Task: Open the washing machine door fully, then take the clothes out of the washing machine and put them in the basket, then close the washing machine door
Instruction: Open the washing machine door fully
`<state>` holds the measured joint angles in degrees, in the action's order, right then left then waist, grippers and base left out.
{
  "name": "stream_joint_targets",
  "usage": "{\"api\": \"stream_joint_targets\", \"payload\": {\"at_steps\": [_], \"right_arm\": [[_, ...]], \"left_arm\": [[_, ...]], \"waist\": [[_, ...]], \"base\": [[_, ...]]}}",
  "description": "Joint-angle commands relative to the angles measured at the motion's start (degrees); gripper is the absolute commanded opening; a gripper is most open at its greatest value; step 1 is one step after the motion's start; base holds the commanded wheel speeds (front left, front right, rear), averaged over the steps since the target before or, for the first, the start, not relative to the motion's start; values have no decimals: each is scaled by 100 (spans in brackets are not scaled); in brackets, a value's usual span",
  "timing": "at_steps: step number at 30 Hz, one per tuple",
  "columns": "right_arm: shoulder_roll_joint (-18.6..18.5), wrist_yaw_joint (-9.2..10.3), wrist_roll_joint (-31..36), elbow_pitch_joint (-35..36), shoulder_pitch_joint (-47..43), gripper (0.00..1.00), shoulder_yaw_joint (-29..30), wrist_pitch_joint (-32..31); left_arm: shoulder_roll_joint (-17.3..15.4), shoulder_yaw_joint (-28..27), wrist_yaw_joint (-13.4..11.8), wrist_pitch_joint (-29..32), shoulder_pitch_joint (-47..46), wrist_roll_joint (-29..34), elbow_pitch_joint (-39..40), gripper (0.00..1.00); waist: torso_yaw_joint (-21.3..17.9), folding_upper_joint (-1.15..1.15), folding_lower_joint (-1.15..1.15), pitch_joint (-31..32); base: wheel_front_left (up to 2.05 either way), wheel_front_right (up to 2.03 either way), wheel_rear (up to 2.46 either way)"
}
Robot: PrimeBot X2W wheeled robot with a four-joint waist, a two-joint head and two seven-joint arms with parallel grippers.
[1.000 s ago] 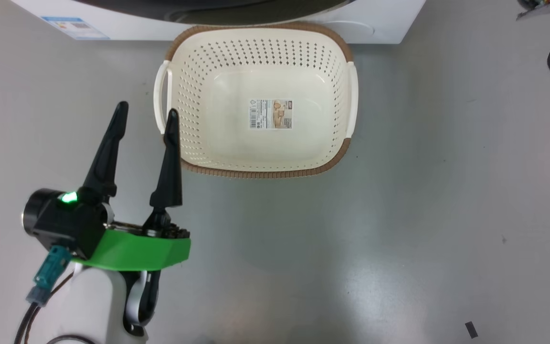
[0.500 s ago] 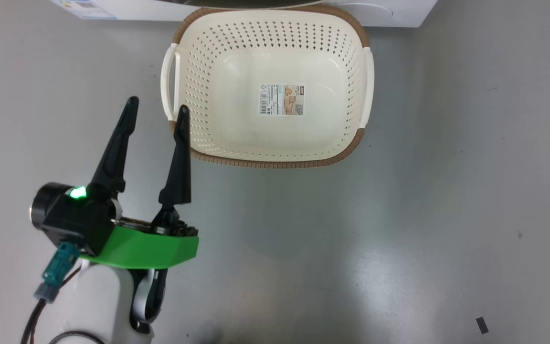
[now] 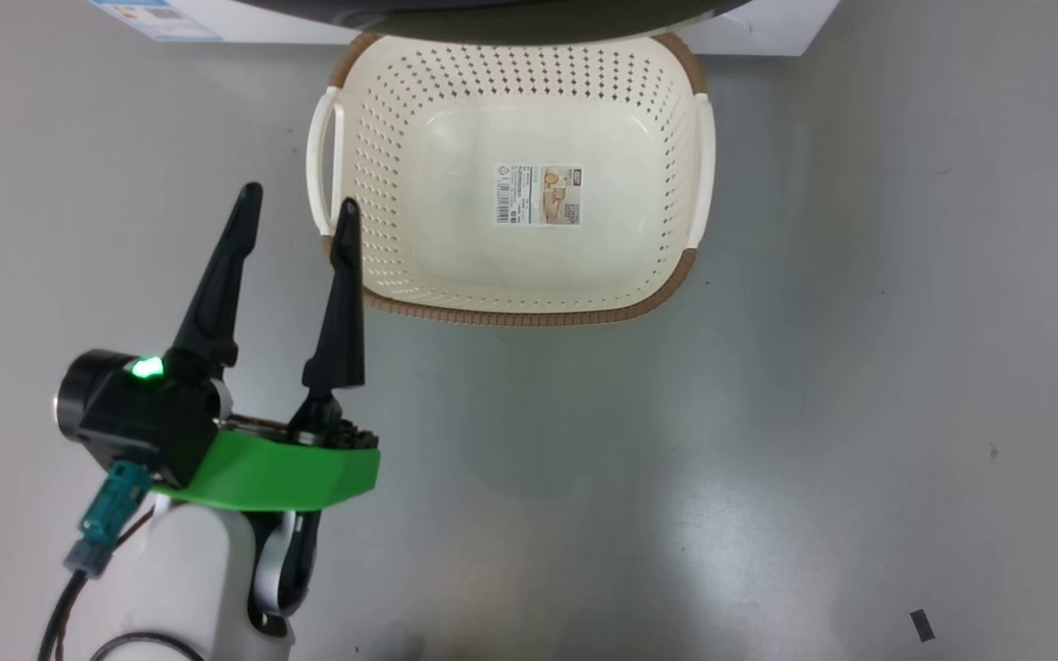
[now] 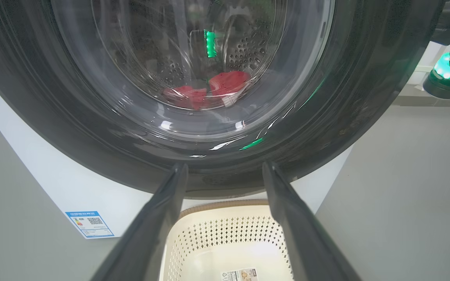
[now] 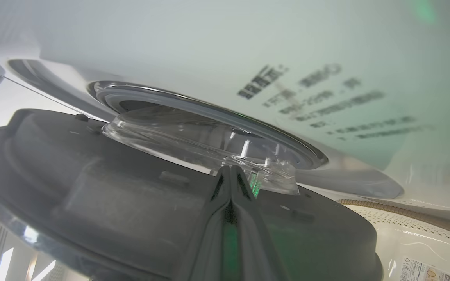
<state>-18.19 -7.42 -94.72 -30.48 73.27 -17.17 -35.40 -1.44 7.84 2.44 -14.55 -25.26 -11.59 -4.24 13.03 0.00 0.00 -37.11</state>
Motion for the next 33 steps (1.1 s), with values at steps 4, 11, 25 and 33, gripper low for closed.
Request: {"api": "stream_joint_targets", "payload": {"at_steps": [4,11,25,33], "right_arm": [[251,-7,9,234,-144,0,-58,-224],[352,-7,53,307,-335,0,-113,-385],[537,-7,209,482,-909,0,-360,-791],[653,-7,268,479,-1115,0,-324,-729]], "left_arm": [[-143,-259,-51,-45,-55,60,84,100],[-143,-274,-38,-45,-102,59,63,100],[-143,-292,-23,-45,21,74,-77,100],[-143,-337,-23,-45,92,57,-113,100]], "waist": [[-156,0,0,79],[-263,0,0,181],[-359,0,0,562],[-388,0,0,703]], "base": [[0,0,0],[0,0,0],[0,0,0],[0,0,0]]}}
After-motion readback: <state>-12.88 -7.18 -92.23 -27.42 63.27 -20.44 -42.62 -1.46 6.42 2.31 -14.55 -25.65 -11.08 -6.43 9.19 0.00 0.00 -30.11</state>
